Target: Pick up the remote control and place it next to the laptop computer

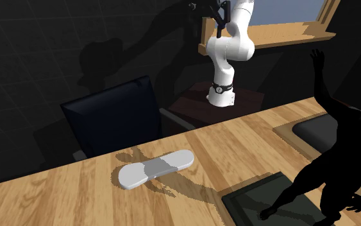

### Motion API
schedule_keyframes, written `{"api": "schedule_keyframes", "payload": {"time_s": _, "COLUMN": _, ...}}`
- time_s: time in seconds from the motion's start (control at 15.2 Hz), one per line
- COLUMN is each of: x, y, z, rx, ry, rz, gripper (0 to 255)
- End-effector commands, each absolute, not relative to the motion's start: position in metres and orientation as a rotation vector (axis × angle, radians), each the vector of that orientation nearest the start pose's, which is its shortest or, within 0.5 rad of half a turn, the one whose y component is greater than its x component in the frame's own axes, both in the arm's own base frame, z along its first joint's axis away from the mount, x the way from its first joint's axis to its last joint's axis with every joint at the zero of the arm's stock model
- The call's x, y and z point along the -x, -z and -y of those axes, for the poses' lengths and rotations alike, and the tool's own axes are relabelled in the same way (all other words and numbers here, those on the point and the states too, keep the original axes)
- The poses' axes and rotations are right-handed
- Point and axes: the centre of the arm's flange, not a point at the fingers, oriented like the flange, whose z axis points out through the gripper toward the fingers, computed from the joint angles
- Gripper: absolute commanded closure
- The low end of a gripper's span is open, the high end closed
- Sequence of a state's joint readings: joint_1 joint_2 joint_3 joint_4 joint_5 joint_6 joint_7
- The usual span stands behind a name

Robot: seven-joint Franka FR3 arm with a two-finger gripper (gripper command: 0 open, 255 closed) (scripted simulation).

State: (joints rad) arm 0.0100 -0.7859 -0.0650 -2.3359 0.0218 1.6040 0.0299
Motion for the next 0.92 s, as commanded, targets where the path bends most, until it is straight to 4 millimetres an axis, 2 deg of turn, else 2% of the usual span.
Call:
{"api": "schedule_keyframes", "payload": {"time_s": 0.0, "x": -0.31, "y": -0.603, "z": 0.021, "rx": 3.071, "ry": 0.082, "rz": -0.103, "gripper": 0}}
{"api": "schedule_keyframes", "payload": {"time_s": 0.86, "x": -0.456, "y": -0.518, "z": -0.025, "rx": 3.078, "ry": 0.053, "rz": -0.42, "gripper": 0}}
